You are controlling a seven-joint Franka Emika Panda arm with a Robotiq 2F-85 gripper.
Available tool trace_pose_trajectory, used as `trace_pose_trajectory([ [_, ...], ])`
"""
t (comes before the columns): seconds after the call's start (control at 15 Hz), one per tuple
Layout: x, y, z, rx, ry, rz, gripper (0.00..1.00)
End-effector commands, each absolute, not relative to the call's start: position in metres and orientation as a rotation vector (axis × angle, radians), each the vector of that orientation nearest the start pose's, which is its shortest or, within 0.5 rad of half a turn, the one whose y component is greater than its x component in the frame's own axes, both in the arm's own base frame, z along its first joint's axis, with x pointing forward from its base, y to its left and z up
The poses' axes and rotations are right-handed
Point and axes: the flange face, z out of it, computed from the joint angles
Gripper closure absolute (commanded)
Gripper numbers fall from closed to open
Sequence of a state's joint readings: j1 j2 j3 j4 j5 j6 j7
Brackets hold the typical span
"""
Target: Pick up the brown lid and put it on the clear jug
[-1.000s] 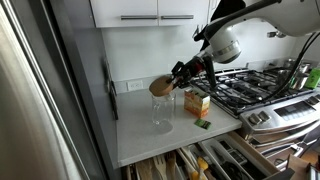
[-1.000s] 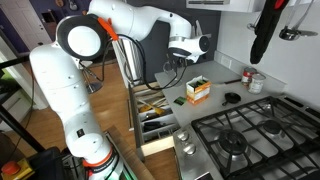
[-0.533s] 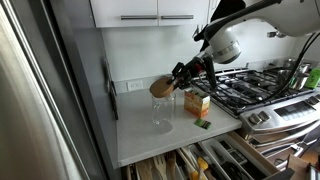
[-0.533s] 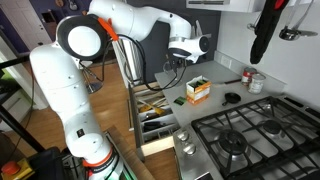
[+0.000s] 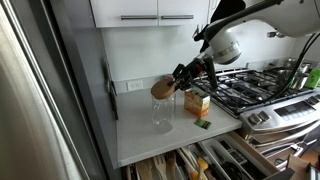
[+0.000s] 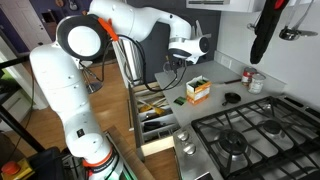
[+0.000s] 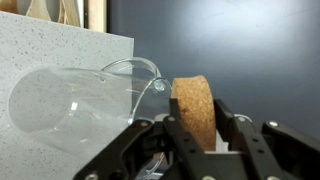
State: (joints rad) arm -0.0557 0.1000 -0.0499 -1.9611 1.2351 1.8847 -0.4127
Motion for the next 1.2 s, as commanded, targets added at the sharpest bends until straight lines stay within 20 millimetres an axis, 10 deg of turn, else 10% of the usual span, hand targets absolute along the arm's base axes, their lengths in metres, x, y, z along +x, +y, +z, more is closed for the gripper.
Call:
trace_pose_trajectory([
  [0.0, 0.5834, 0.007, 0.4548, -2.011, 0.243, -0.161, 0.87],
  [0.73, 0.5859, 0.0091, 0.4513, -2.012, 0.25, -0.176, 0.87],
  [1.13, 0.5853, 0.0061, 0.4538, -2.026, 0.254, -0.18, 0.22],
])
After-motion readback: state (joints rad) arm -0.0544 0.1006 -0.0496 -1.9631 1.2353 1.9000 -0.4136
